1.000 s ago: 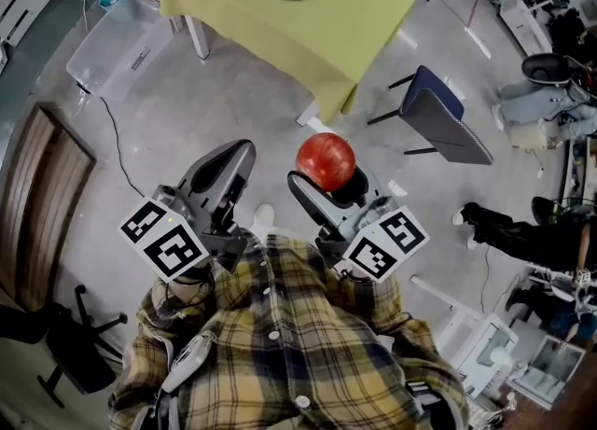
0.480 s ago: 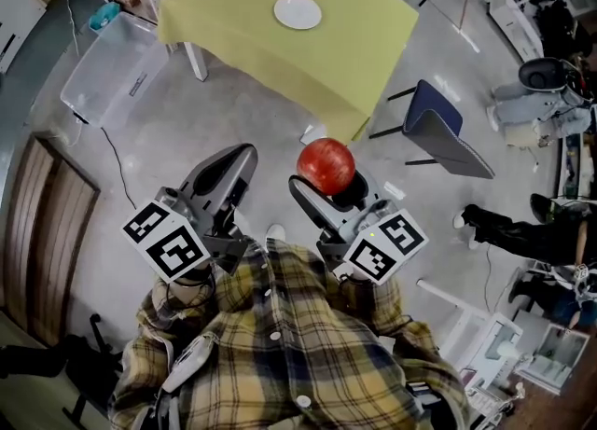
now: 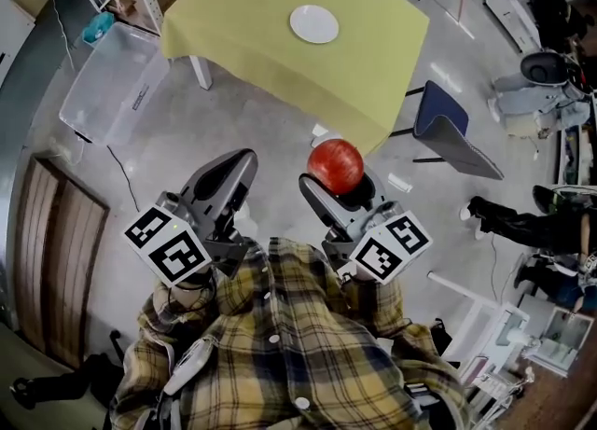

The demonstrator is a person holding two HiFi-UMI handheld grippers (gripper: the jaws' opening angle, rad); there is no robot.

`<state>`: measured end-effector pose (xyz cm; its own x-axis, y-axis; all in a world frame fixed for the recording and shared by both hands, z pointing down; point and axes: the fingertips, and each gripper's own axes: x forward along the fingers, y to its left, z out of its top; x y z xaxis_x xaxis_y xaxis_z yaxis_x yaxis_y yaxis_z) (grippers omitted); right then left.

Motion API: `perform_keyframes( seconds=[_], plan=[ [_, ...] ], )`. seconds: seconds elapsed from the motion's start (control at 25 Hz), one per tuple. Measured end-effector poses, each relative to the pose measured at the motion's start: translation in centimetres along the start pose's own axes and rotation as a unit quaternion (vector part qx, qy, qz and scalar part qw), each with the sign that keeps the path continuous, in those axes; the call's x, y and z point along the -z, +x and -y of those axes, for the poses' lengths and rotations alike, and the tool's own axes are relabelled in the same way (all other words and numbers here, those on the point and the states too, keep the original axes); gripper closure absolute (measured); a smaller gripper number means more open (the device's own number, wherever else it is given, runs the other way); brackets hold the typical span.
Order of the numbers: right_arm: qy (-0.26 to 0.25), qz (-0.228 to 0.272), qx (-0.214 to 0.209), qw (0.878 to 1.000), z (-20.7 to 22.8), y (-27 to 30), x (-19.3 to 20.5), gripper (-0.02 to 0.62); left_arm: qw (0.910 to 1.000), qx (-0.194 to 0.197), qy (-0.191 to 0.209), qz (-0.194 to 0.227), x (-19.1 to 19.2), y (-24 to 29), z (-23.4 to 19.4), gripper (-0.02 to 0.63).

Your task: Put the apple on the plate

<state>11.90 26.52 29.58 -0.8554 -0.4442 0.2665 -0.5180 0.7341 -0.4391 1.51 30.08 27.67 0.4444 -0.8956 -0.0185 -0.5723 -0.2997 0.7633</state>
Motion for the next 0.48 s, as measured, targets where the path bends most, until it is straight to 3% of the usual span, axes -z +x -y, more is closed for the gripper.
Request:
perform_keyframes(
  seconds=[0.48],
  plan=[
    [0.011,-0.010,0.035,0.999,-0.3,4.5,0.1,0.238,0.9997,0.002,-0.014,-0.022,-2.4,-0.8,-4.3,0.598]
  ],
)
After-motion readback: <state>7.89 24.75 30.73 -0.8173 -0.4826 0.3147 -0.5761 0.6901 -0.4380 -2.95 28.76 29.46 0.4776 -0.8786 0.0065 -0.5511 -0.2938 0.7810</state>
